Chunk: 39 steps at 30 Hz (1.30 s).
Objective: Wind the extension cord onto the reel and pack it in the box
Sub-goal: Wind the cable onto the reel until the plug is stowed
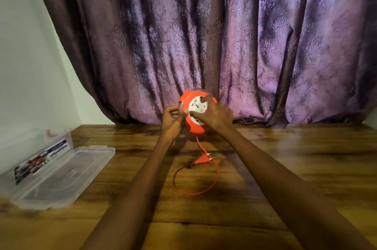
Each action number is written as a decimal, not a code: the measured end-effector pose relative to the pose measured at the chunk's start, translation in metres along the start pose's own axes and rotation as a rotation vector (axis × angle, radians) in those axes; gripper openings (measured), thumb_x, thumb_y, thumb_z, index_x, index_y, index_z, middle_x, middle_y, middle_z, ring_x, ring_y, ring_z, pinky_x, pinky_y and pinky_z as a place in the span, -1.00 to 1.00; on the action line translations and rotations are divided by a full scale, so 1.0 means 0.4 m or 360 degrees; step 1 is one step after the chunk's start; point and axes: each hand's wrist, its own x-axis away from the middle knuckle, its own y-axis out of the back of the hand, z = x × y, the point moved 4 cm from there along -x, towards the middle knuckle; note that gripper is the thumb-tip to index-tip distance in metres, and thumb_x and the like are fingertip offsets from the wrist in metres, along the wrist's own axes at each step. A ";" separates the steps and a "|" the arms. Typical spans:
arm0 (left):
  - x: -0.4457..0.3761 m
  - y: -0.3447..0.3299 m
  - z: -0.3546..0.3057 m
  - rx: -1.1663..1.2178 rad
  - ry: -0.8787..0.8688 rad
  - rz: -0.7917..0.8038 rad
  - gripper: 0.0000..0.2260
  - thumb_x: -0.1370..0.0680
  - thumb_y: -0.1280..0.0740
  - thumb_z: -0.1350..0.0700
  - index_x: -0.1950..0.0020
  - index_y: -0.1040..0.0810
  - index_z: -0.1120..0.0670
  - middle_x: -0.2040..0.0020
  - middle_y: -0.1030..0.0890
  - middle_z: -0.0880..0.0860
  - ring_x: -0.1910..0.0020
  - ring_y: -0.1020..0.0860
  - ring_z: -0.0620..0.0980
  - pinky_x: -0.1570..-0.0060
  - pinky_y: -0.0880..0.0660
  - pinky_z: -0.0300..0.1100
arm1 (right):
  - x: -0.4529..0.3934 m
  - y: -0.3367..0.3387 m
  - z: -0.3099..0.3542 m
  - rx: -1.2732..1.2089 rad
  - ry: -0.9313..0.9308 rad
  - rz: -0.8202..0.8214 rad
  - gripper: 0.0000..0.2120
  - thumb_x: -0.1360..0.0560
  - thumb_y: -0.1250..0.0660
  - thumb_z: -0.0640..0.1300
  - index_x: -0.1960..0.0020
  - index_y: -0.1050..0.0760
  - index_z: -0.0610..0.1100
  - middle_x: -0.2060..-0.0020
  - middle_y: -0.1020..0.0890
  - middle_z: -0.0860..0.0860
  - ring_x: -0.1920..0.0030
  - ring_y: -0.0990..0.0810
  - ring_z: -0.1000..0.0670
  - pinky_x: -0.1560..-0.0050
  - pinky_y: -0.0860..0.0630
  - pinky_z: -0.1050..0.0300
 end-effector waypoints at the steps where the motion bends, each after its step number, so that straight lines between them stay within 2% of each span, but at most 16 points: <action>1: 0.008 -0.008 -0.002 -0.0012 -0.0030 -0.0003 -0.75 -0.47 -0.48 0.19 -0.03 -0.44 0.04 0.04 -0.56 0.08 0.08 -0.53 0.01 0.02 -0.53 0.10 | -0.002 -0.008 -0.007 -0.0361 -0.0268 0.0064 -0.36 -0.31 -0.42 0.34 -0.28 -0.49 0.06 -0.10 -0.65 -0.10 -0.10 -0.64 -0.17 -0.10 -0.53 -0.04; 3: 0.020 -0.022 0.005 -0.0049 -0.0081 0.0009 -0.74 -0.49 -0.45 0.26 -0.03 -0.43 0.05 0.06 -0.53 -0.02 0.12 -0.50 -0.11 0.00 -0.51 -0.08 | -0.003 -0.046 -0.016 -0.1277 -0.0726 0.0248 -0.49 -0.35 -0.47 0.22 -0.09 -0.59 -0.16 0.09 -0.69 -0.15 0.33 -0.68 -0.04 0.34 -0.60 0.08; 4: 0.027 -0.028 0.004 -0.0070 -0.0108 0.0014 -0.74 -0.49 -0.44 0.26 -0.06 -0.42 0.08 0.07 -0.52 -0.04 0.13 -0.49 -0.16 0.02 -0.49 -0.19 | 0.001 -0.064 -0.018 -0.1621 -0.0907 0.0330 -0.56 -0.40 -0.47 0.16 0.01 -0.57 -0.22 0.18 -0.69 -0.20 0.56 -0.56 0.03 0.57 -0.46 0.22; 7: 0.033 -0.030 0.004 -0.0094 -0.0137 -0.0010 -0.73 -0.50 -0.43 0.28 -0.10 -0.41 0.15 0.07 -0.51 -0.04 0.14 -0.48 -0.21 0.09 -0.45 -0.41 | 0.010 -0.095 -0.039 -0.1758 -0.0996 0.0400 -0.58 -0.45 -0.42 0.17 0.13 -0.50 -0.21 0.28 -0.69 -0.22 0.71 -0.27 0.11 0.64 -0.18 0.38; 10: 0.010 0.001 0.026 0.0000 -0.0062 -0.0102 -0.77 -0.52 -0.41 0.24 -0.12 -0.44 0.18 0.01 -0.54 0.11 0.11 -0.50 -0.09 0.11 -0.47 -0.34 | 0.001 -0.078 -0.063 -0.1425 -0.0628 0.0373 -0.65 -0.51 -0.38 0.12 0.23 -0.52 -0.15 0.38 -0.70 -0.09 0.65 -0.36 0.09 0.55 -0.29 0.26; 12: -0.003 0.022 0.043 0.0092 0.0036 -0.0140 -0.79 -0.52 -0.43 0.17 -0.10 -0.48 0.12 -0.01 -0.58 0.15 0.07 -0.51 0.00 0.15 -0.48 -0.19 | -0.017 -0.053 -0.089 -0.0854 -0.0306 0.0196 -0.73 -0.49 -0.37 0.12 0.18 -0.59 -0.08 0.31 -0.71 0.02 0.40 -0.58 0.05 0.29 -0.49 0.11; 14: -0.019 0.034 0.049 0.0158 0.0105 -0.0124 -0.81 -0.52 -0.44 0.15 -0.08 -0.49 0.07 0.02 -0.60 0.12 0.15 -0.54 -0.01 0.27 -0.49 -0.18 | -0.027 -0.024 -0.090 -0.0340 0.0133 -0.0035 -0.86 -0.47 -0.35 0.05 0.02 -0.60 0.03 0.11 -0.68 0.05 0.09 -0.61 -0.02 0.07 -0.51 0.05; 16: -0.031 0.039 0.038 0.0180 0.0126 -0.0118 -0.84 -0.53 -0.42 0.17 -0.06 -0.49 0.08 0.07 -0.61 0.08 0.26 -0.54 -0.09 0.40 -0.47 -0.26 | -0.024 -0.007 -0.072 -0.0095 0.0659 -0.0106 -0.84 -0.50 -0.32 -0.05 -0.06 -0.58 0.06 0.03 -0.59 0.01 -0.02 -0.57 -0.09 0.04 -0.49 0.04; 18: -0.042 0.040 0.031 0.0197 0.0116 -0.0157 -0.84 -0.54 -0.41 0.19 -0.08 -0.50 0.11 0.08 -0.60 0.09 0.28 -0.52 -0.12 0.42 -0.47 -0.29 | -0.010 0.005 -0.066 -0.0067 0.0904 -0.0130 -0.85 -0.48 -0.30 -0.09 -0.03 -0.58 0.04 0.03 -0.61 0.00 0.02 -0.58 -0.12 0.09 -0.50 0.03; 22: -0.054 0.053 0.030 0.0309 0.0210 -0.0297 -0.79 -0.54 -0.41 0.15 -0.12 -0.48 0.15 0.18 -0.52 0.06 0.47 -0.47 -0.21 0.54 -0.47 -0.27 | 0.024 -0.032 -0.091 -0.0203 0.0477 0.0155 -0.77 -0.42 -0.32 0.17 0.02 -0.57 0.08 0.17 -0.70 0.08 0.12 -0.66 -0.01 0.13 -0.54 0.07; 24: -0.060 0.059 0.032 0.0408 0.0255 -0.0338 -0.77 -0.53 -0.41 0.13 -0.14 -0.50 0.16 0.16 -0.52 0.09 0.42 -0.49 -0.15 0.47 -0.50 -0.21 | 0.043 -0.079 -0.099 -0.0323 0.0294 0.0368 -0.64 -0.34 -0.31 0.33 0.03 -0.58 0.11 0.22 -0.70 0.15 0.16 -0.66 0.11 0.13 -0.53 0.11; 27: -0.058 0.067 0.035 0.0543 0.0313 -0.0378 -0.87 -0.54 -0.39 0.17 -0.07 -0.55 0.09 0.17 -0.56 0.08 0.27 -0.52 -0.04 0.39 -0.53 -0.18 | 0.056 -0.136 -0.090 -0.0999 0.0075 0.0545 -0.87 -0.46 -0.45 0.02 0.06 -0.58 -0.01 0.26 -0.71 0.04 0.26 -0.66 0.03 0.13 -0.59 0.01; 29: -0.054 0.075 0.037 0.0597 0.0309 -0.0387 -0.91 -0.54 -0.38 0.19 -0.03 -0.55 0.08 0.21 -0.57 0.06 0.25 -0.51 -0.01 0.38 -0.52 -0.18 | 0.065 -0.148 -0.076 -0.1479 -0.0105 0.0578 -0.94 -0.54 -0.39 -0.22 0.11 -0.56 -0.11 0.36 -0.68 -0.02 0.40 -0.60 0.04 0.28 -0.57 0.07; 32: -0.052 0.091 0.030 0.0642 0.0327 -0.0426 -0.95 -0.54 -0.38 0.20 0.03 -0.56 0.07 0.22 -0.62 0.02 0.22 -0.55 0.01 0.41 -0.53 -0.16 | 0.077 -0.125 -0.053 -0.1711 -0.0252 0.0530 -0.96 -0.60 -0.29 -0.25 -0.02 -0.51 -0.15 0.45 -0.66 -0.04 0.54 -0.57 0.09 0.55 -0.42 0.31; 36: -0.049 0.098 0.026 0.0712 0.0371 -0.0470 -0.92 -0.54 -0.38 0.20 0.01 -0.55 0.05 0.07 -0.61 0.11 0.14 -0.56 0.03 0.52 -0.53 -0.21 | 0.068 -0.128 -0.085 -0.2021 -0.0702 0.0454 -0.81 -0.62 -0.13 -0.30 -0.10 -0.47 -0.13 0.42 -0.68 -0.07 0.52 -0.61 0.03 0.51 -0.53 0.26; 39: -0.042 0.100 0.020 0.0806 0.0376 -0.0484 -0.85 -0.55 -0.38 0.20 -0.11 -0.54 0.10 0.04 -0.58 0.15 0.20 -0.53 0.00 0.57 -0.44 -0.29 | 0.076 -0.136 -0.095 -0.2039 -0.0811 0.0694 -0.76 -0.60 -0.09 -0.27 -0.13 -0.50 -0.17 0.33 -0.71 -0.04 0.46 -0.64 0.03 0.46 -0.55 0.26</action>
